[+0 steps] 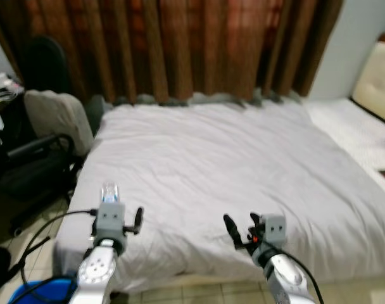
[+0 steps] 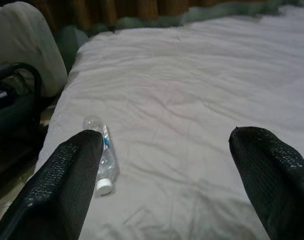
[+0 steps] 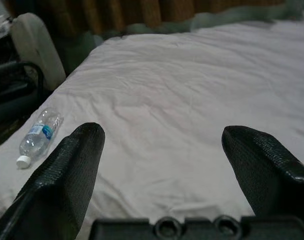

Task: Clean up the room

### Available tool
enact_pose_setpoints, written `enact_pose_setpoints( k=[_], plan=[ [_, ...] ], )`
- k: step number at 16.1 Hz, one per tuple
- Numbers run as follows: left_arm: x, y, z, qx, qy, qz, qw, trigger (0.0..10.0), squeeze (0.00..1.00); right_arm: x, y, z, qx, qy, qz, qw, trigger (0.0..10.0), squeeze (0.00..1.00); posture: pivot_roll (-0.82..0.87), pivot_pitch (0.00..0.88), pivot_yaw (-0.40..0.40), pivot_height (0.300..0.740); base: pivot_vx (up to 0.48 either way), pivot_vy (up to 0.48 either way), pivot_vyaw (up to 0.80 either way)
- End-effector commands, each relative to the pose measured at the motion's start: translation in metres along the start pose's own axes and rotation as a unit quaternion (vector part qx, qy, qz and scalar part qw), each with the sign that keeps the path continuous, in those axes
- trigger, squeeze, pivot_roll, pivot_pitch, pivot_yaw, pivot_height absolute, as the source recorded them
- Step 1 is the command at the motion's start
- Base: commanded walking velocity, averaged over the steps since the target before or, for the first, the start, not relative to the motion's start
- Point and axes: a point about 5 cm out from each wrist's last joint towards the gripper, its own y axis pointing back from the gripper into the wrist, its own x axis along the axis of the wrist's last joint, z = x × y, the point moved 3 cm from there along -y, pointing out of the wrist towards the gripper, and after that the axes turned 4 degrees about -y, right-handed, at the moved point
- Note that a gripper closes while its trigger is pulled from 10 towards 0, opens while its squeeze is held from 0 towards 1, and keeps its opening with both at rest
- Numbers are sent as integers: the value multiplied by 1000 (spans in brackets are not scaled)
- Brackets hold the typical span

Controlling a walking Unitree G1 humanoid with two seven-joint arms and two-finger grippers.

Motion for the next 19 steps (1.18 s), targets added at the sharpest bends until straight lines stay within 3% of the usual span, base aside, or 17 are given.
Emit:
enact_pose_setpoints(
  k=[1,5,10,16,18,19],
  plan=[
    [-1,1,3,1,-3,-2,1000,10000,0,6,-2,6,1,12,-1,1000,10000,0,137,3,-67,740,454,0,569],
    [-7,8,-4,16,-11,-13,1000,10000,0,3,-6,2,17,12,-15,1000,10000,0,162,16,-96,740,451,0,566],
    [-3,4,-6,-1,-46,-10,999,10000,0,3,-9,1,20,13,-19,1000,10000,0,166,21,-101,740,452,0,0],
    [0,-3,-9,-4,-36,-15,999,10000,0,-5,-2,2,18,10,-28,999,10000,0,145,43,-90,740,452,0,0],
    [-7,-6,-11,3,-30,-31,999,10000,0,-8,3,1,23,2,-30,999,10000,0,128,62,-91,740,448,0,0],
    [-16,-10,-16,13,-16,-47,999,10000,0,-11,11,1,27,2,-34,999,10000,0,89,121,-103,740,0,0,0]
  ],
)
